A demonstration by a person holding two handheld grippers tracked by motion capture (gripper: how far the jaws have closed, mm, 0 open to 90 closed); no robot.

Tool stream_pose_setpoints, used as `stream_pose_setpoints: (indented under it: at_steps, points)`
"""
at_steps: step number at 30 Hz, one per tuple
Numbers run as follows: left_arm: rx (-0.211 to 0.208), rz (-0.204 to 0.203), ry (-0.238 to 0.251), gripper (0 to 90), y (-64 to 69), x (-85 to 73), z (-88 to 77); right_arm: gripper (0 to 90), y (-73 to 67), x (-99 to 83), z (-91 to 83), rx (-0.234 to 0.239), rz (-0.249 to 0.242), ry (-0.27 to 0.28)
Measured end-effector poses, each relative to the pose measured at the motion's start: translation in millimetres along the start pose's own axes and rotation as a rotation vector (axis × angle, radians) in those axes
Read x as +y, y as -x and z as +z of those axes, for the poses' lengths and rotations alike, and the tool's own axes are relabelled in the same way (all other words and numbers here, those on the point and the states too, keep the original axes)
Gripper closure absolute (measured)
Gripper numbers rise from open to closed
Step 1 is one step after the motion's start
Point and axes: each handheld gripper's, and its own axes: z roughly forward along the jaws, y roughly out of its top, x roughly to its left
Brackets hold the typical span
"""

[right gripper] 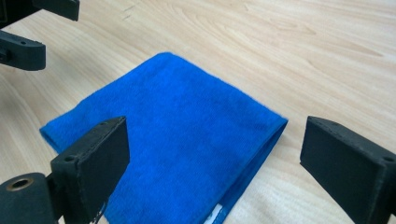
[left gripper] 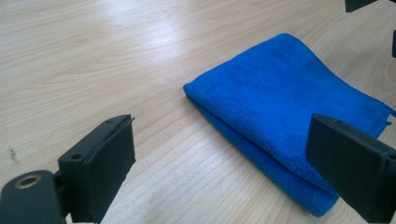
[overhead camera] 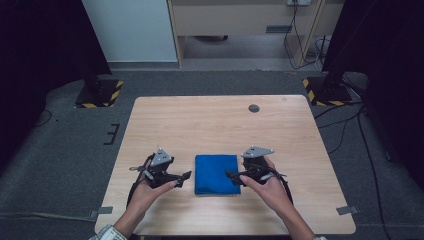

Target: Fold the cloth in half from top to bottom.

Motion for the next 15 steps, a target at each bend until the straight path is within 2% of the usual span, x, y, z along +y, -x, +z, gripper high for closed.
stream_pose_setpoints:
  at_steps: [2,5,15]
  points:
    - [-0.005,-0.003,0.008,7.2,-1.6,3.2,0.0,8.4,1.6,3.0,0.5,0.003,0.001,0.007]
    - [-0.007,0.009,-0.007,6.3,-5.0,11.1,0.9,8.3,2.9,8.0,1.1,0.003,0.004,0.012]
    - [0.007,0.022,0.005,6.1,-11.7,41.0,0.3,7.8,9.5,30.7,1.4,-0.003,-0.007,0.048]
